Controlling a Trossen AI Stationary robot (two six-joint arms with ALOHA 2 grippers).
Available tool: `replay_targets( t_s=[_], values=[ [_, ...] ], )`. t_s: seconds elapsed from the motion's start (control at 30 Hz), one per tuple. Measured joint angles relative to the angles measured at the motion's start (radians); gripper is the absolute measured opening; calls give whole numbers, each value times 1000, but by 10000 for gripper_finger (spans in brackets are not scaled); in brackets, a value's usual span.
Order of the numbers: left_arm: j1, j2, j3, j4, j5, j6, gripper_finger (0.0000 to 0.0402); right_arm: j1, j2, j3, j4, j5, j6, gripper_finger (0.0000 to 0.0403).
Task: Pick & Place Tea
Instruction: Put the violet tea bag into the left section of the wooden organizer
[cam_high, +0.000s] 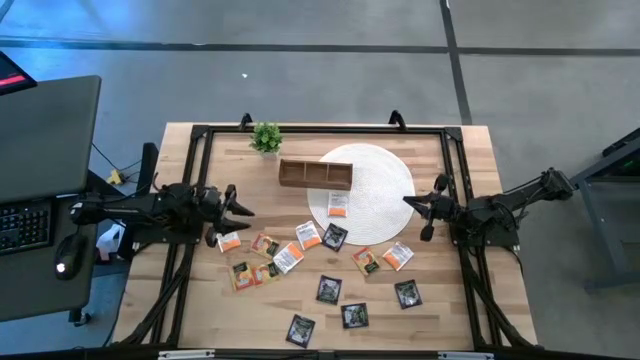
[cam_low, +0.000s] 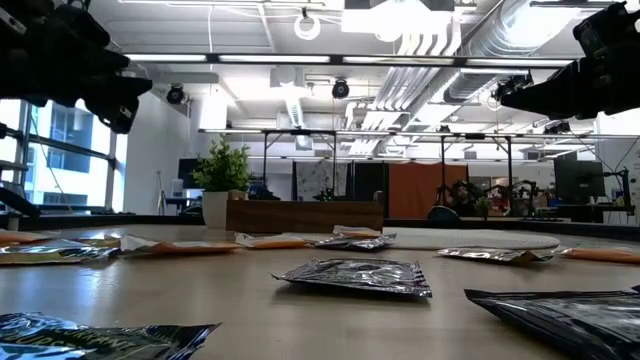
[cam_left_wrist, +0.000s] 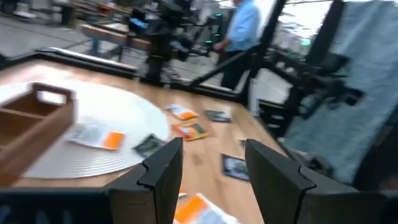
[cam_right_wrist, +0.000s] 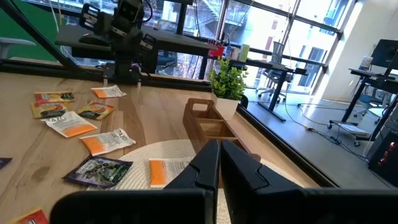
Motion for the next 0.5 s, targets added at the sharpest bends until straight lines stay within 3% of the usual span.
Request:
replay_targets(
  t_s=[0.17, 0.3, 0.5],
  values=[
    [0, 0, 4, 30, 60, -126, 172, 0, 0, 0, 0, 0, 0, 12],
    [0, 17, 75, 20, 54, -133, 172, 0, 0, 0, 0, 0, 0, 12],
    [0, 118, 213, -207, -5, -99, 172, 0, 0, 0, 0, 0, 0, 12]
  ],
)
